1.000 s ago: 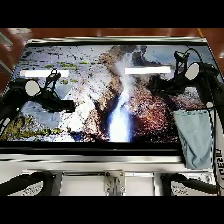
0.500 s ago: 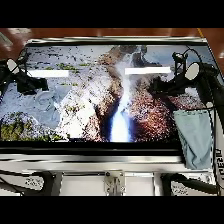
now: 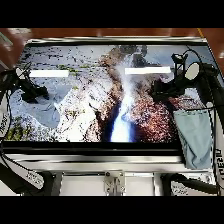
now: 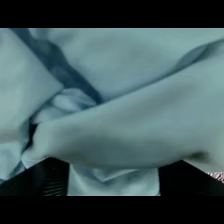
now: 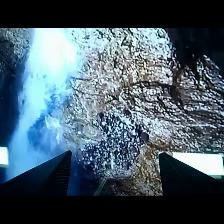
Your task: Fold the shirts.
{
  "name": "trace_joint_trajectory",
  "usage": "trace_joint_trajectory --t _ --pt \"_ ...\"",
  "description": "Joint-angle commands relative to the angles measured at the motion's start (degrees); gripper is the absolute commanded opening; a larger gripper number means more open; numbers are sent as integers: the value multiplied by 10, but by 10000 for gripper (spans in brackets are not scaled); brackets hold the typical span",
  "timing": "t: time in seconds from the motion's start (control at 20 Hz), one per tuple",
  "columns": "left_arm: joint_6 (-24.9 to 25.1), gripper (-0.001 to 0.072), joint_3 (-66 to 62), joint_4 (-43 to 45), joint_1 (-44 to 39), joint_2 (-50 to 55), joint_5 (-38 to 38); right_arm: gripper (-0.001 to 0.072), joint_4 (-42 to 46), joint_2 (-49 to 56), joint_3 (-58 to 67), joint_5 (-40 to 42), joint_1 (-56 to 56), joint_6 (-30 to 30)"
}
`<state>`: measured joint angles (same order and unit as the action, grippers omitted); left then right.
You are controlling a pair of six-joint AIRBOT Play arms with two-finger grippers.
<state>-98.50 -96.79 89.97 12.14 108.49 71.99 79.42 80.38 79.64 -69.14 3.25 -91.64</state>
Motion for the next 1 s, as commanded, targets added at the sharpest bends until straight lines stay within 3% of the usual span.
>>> trace_joint_trajectory --t 0.0,0.2,0.4,0.6,0.7,0.95 --pt "-4 44 -3 -2 0 23 -19 672 -1 0 0 -12 1 0" --pt "40 34 -35 1 -20 -35 -19 672 0 0 0 -9 1 0" --pt "94 34 -72 -3 -90 -196 -27 673 1 0 0 7 0 3" --pt "92 35 -72 -40 -217 -394 -59 673 -1 -38 0 -8 0 5" --pt "67 35 -72 -47 -292 -455 -60 673 5 -82 0 -9 0 14" --pt "31 35 -50 -47 -456 -475 -62 673 82 -216 0 -16 0 25"
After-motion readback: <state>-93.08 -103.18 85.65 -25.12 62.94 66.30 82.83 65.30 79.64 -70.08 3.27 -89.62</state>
